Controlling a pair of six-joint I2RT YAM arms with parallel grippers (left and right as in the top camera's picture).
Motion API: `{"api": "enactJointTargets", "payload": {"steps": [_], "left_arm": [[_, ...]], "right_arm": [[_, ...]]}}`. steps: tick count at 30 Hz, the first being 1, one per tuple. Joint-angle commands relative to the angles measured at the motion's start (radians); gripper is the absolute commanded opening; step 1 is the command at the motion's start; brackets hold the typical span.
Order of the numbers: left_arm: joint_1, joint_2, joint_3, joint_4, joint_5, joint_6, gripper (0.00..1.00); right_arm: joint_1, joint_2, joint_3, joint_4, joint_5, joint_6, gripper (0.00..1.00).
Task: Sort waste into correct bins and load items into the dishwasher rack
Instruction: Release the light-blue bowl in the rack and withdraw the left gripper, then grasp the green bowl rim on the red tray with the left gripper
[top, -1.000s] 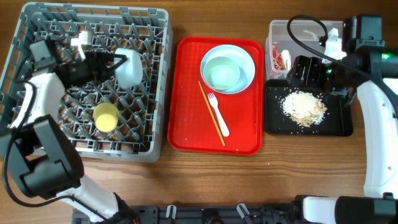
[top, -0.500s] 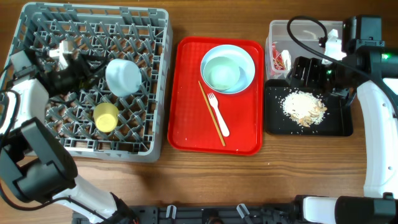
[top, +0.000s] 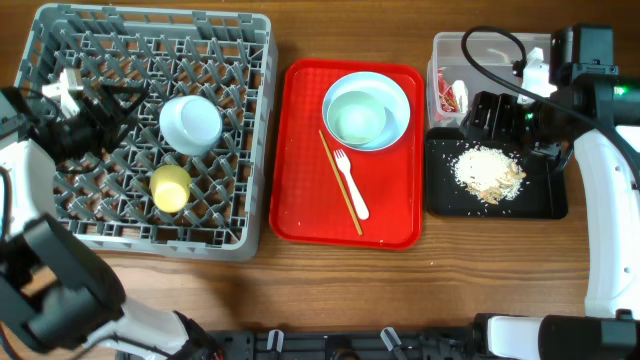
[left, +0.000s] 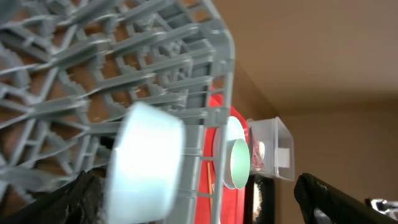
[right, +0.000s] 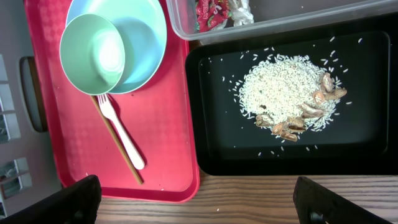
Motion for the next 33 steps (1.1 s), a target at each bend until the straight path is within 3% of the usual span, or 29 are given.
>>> {"api": "enactJointTargets", "payload": {"steps": [1, 4, 6, 8, 14, 18, 25, 33], "left_arm": [[-0.122, -0.149, 0.013, -0.013, -0.107, 0.008, 1.0], [-0.262, -0.208, 0.013, -0.015, -0.239, -0.011, 1.0], [-0.434, -0.232, 0.013, -0.015, -0.443, -0.014, 1.0], [-0.556, -0.231, 0.013, -0.006, -0.557, -0.014, 1.0], [-0.85, -0.2, 0.013, 0.124, -0.771, -0.018, 1.0], [-0.99, -0.154, 0.013, 0.239, -0.918, -0.017, 1.0], [-1.132, 0.014, 0.013, 0.444, -0.96, -0.018, 1.0], [-1.205, 0.209, 0.013, 0.513, -0.96, -0.018, 1.0]], "right_arm": [[0.001, -0.006, 0.007, -0.004, -0.005, -0.02, 1.0], [0.001, -0.006, 0.007, -0.004, -0.005, -0.016, 1.0], [0.001, -0.006, 0.007, -0.004, -0.005, -0.016, 1.0], [0.001, -0.006, 0.007, -0.007, -0.005, -0.016, 1.0], [0.0, -0.007, 0.007, -0.038, 0.2, 0.178, 1.0], [-0.002, -0.007, 0.007, -0.038, 0.201, 0.185, 1.0], [-0.002, -0.007, 0.007, -0.055, 0.201, 0.189, 1.0], [-0.002, -0.007, 0.007, -0.057, 0.196, 0.189, 1.0]]}}
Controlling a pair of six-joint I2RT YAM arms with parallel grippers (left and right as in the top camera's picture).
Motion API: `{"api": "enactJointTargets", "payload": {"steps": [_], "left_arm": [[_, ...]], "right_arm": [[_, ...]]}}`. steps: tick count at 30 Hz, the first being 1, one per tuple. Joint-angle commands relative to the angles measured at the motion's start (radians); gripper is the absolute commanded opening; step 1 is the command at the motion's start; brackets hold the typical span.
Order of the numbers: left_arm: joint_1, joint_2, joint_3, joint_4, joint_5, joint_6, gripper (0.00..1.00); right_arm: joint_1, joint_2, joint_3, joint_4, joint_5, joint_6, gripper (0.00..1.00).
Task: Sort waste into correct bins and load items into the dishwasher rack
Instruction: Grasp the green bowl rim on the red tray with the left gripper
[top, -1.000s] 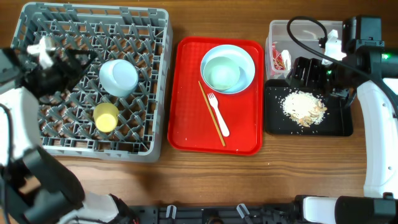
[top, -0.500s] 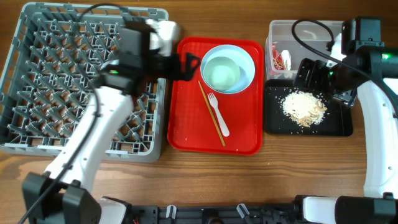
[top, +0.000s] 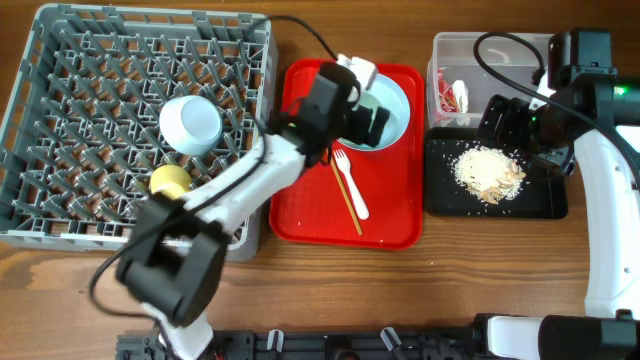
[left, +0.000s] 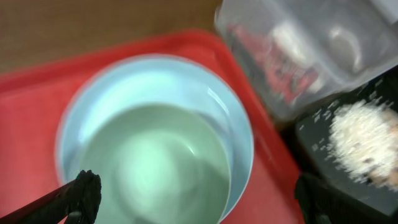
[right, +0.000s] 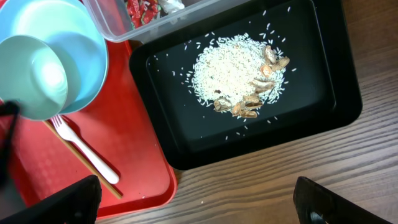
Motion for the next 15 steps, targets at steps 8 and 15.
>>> {"api": "enactJointTargets", "payload": {"steps": [8, 15], "left_arm": [[-0.043, 0.163, 0.011, -0.014, -0.024, -0.002, 0.61], [-0.042, 0.163, 0.011, -0.021, -0.024, -0.002, 0.16]], "right_arm": [[-0.001, -0.007, 0.007, -0.002, 0.017, 0.018, 1.0], [-0.001, -0.007, 0.007, -0.003, 0.017, 0.018, 1.0]]}}
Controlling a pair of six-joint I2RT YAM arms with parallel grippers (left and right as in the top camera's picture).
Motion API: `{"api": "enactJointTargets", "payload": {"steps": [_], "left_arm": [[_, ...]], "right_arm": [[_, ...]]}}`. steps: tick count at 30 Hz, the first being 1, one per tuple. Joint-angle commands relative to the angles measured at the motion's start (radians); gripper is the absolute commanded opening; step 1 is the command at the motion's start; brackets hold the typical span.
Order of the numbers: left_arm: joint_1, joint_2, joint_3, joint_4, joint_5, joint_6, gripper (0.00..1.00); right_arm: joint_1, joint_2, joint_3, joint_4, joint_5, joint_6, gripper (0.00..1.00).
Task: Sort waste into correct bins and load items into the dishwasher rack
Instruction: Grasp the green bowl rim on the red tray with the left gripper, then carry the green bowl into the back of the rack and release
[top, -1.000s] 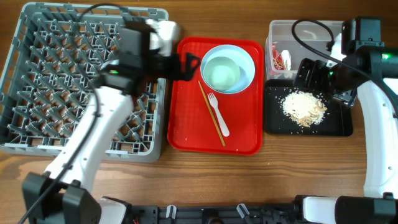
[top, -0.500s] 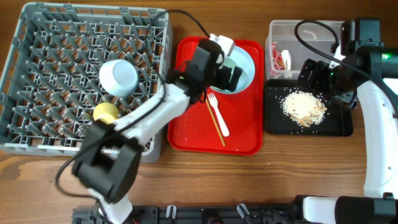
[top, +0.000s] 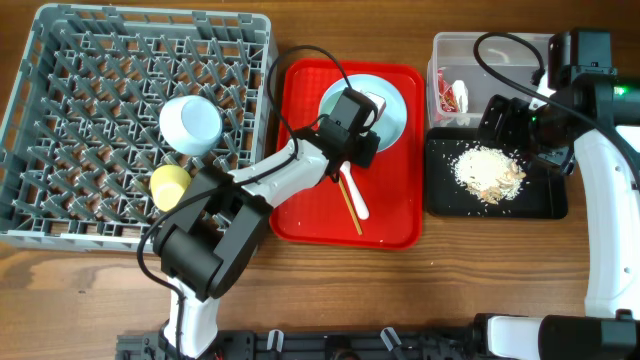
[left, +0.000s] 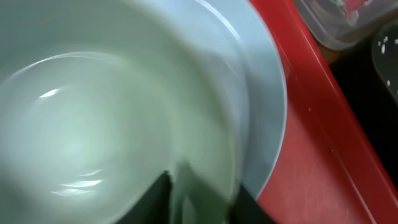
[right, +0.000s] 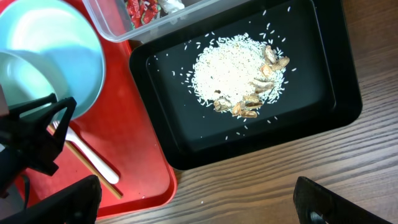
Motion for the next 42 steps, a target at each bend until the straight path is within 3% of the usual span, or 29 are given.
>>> {"api": "enactJointTargets", "payload": {"steps": [1, 4, 15, 22, 34, 42], "left_arm": [[0.001, 0.007, 0.011, 0.0, -0.006, 0.0, 0.13], [0.001, 0.005, 0.011, 0.0, -0.006, 0.0, 0.04], [0.021, -0.161, 0.011, -0.013, -0.006, 0.0, 0.04], [0.168, -0.334, 0.011, -0.007, 0.042, 0.0, 0.04], [0.591, -0.351, 0.011, 0.099, 0.62, -0.138, 0.04], [0.752, -0.252, 0.011, 0.251, 0.901, -0.3, 0.04]], "right_arm": [[-0.001, -0.007, 0.007, -0.002, 0.017, 0.018, 1.0], [-0.001, -0.007, 0.007, -0.003, 0.017, 0.013, 1.0], [-0.001, -0.007, 0.007, -0.008, 0.017, -0.006, 1.0], [-0.001, -0.007, 0.007, -0.007, 0.017, -0.006, 1.0], [-0.001, -0.007, 0.007, -0.005, 0.017, -0.006, 1.0], [-0.001, -0.007, 0.007, -0.004, 0.017, -0.006, 1.0]]}}
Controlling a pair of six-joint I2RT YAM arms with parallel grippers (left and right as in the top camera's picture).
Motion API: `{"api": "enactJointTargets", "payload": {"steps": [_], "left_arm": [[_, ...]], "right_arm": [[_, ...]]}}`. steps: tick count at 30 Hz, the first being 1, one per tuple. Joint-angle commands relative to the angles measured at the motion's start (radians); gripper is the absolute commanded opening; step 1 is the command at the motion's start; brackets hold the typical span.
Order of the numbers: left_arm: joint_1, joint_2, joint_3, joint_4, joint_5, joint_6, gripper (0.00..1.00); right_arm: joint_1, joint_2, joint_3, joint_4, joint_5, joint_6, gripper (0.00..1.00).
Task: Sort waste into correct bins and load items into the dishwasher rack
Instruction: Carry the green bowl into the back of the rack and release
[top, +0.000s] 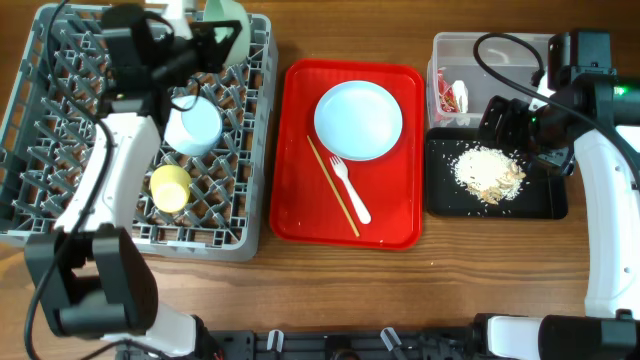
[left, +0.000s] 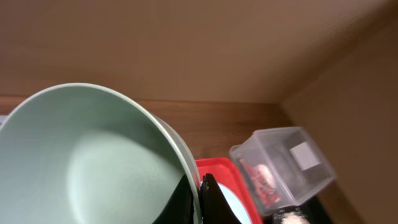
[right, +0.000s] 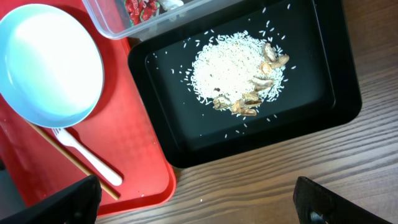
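Observation:
A pale green bowl (top: 228, 22) is tilted on edge over the far right corner of the grey dishwasher rack (top: 60, 150). My left gripper (top: 205, 35) is shut on its rim. In the left wrist view the bowl (left: 81, 162) fills the left side, and the fingers (left: 208, 199) pinch its edge. A light blue plate (top: 358, 121) lies bare on the red tray (top: 300, 215), with a white fork (top: 350, 190) and a chopstick (top: 332, 186) beside it. My right gripper (top: 510, 125) hangs open over the black tray (right: 336, 118) and holds nothing.
In the rack sit an upturned white bowl (top: 192, 125) and a yellow cup (top: 170, 187). The black tray holds rice and food scraps (top: 488, 170). Behind it is a clear bin (top: 452, 95) with wrappers. Bare wooden table runs along the front.
The green bowl has left the blue plate on the red tray. My left gripper now holds it over the rack's far right corner. The right arm has not moved.
My left gripper was first over the rack's left side, while the green bowl sat in the blue plate. Then it was above the bowl on the tray, then at its rim. Now it holds the bowl at the rack, and the plate is bare.

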Motion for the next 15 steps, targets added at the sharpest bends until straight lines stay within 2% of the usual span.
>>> {"api": "enactJointTargets", "payload": {"steps": [1, 7, 15], "left_arm": [[0.053, 0.096, 0.001, 0.082, 0.239, -0.137, 0.04], [0.087, 0.208, 0.001, 0.224, 0.323, -0.29, 0.04], [0.126, 0.304, 0.001, 0.288, 0.322, -0.364, 0.04]], "right_arm": [[-0.001, -0.007, 0.007, 0.002, 0.017, -0.005, 1.0], [-0.001, -0.007, 0.007, 0.001, 0.017, -0.005, 1.0], [-0.001, -0.007, 0.007, 0.0, 0.017, -0.003, 1.0]]}}
